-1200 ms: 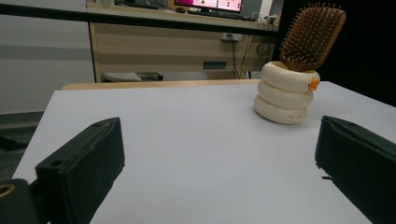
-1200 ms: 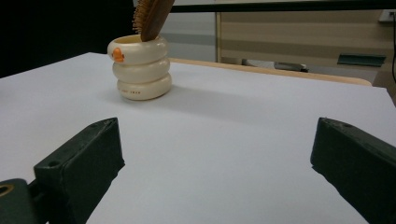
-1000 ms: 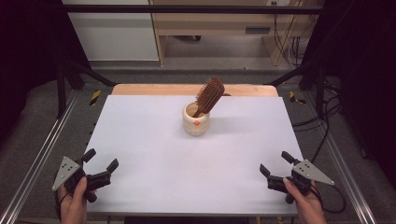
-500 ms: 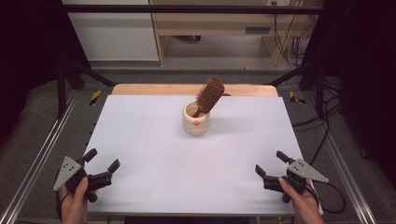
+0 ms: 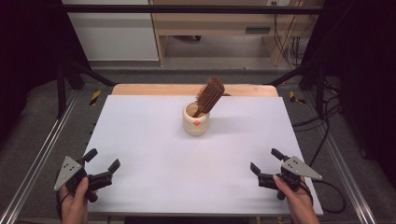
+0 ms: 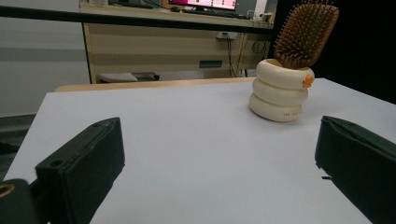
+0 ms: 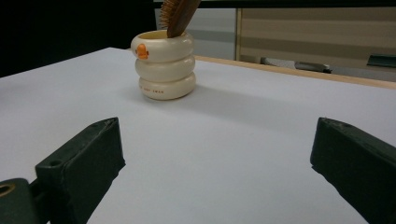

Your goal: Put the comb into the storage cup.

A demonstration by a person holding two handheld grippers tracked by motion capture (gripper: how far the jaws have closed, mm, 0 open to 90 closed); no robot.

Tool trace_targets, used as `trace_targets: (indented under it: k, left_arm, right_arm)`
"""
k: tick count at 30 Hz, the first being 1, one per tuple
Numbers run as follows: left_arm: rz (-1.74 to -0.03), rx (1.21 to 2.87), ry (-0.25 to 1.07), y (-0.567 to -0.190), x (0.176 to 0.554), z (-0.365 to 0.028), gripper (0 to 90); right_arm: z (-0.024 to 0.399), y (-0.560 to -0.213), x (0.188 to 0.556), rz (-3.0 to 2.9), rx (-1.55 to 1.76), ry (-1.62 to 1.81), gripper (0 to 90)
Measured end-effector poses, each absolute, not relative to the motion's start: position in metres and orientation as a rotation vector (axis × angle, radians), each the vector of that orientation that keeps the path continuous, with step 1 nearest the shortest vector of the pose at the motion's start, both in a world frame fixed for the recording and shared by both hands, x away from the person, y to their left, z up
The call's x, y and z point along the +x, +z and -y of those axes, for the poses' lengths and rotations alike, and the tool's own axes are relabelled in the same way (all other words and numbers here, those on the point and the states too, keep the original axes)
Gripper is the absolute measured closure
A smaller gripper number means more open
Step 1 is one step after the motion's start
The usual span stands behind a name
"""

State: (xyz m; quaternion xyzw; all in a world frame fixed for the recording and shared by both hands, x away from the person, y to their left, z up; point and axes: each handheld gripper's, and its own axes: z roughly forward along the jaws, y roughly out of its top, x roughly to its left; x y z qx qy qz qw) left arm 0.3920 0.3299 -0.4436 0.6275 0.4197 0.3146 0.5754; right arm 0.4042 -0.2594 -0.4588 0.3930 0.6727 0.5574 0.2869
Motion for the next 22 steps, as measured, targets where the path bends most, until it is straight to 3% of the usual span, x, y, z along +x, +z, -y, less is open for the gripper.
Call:
trace_targets:
  k: [22]
  left_arm:
    - [-0.992,1.458,0.751,-0.443,0.394,-0.329,1.5]
  right_arm:
    - [0.245,-0.462,0.413,-1.772,1.041,1.516,3.1]
